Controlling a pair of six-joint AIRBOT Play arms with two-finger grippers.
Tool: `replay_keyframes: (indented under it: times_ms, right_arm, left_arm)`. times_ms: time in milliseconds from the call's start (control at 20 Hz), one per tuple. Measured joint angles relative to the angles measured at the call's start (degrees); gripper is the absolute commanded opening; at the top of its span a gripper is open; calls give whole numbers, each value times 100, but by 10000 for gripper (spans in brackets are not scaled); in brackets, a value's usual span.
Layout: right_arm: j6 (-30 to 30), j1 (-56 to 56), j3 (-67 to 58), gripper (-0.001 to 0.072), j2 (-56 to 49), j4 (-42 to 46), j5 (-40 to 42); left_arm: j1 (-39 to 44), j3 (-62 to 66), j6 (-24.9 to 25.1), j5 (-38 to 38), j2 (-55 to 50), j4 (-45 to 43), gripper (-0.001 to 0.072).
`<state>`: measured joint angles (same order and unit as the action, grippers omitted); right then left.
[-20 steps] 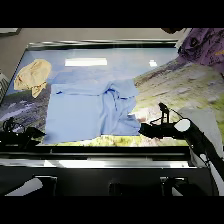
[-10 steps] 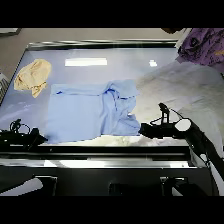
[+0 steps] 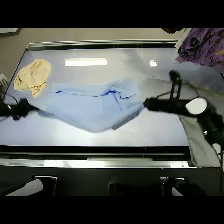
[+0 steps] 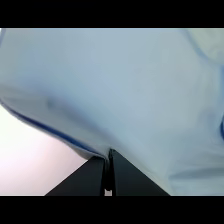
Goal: Fold the clothes and pants, and hang the long-sleeved shirts on hangers.
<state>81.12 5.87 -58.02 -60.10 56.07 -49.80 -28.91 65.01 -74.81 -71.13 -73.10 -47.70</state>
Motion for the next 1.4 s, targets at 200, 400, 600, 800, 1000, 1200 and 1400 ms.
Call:
replay_keyframes:
  times_ms: [200, 400, 600, 800, 1000, 1200, 1400]
  right_arm:
    - [155, 0, -2181, 33, -4, 894, -188]
    - [348, 0, -4330, 34, 212, 1681, -758]
    - [614, 0, -5425, 34, 835, 2138, -1244]
    - [1010, 0, -5722, 34, 1346, 2433, -1613]
    - [1386, 0, -5796, 34, 1217, 2538, -1923]
    - [1825, 2, -5816, 34, 229, 2535, -2452]
    - [2013, 2, -5786, 34, -1412, 2264, -2822]
  left_arm:
    - [643, 2747, -586, -7, 66, -780, 18]
    - [966, 4791, -1335, -22, 516, -1930, 19]
    - [1056, 5027, -1810, -26, 1615, -2721, 19]
    - [1080, 4782, -2133, -227, 2509, -3226, 19]
    - [1086, 4559, -2227, -581, 2629, -3423, 19]
    - [1091, 3832, -1869, -732, 2072, -3314, 19]
    - [1163, 2903, -1528, -264, 953, -3254, 19]
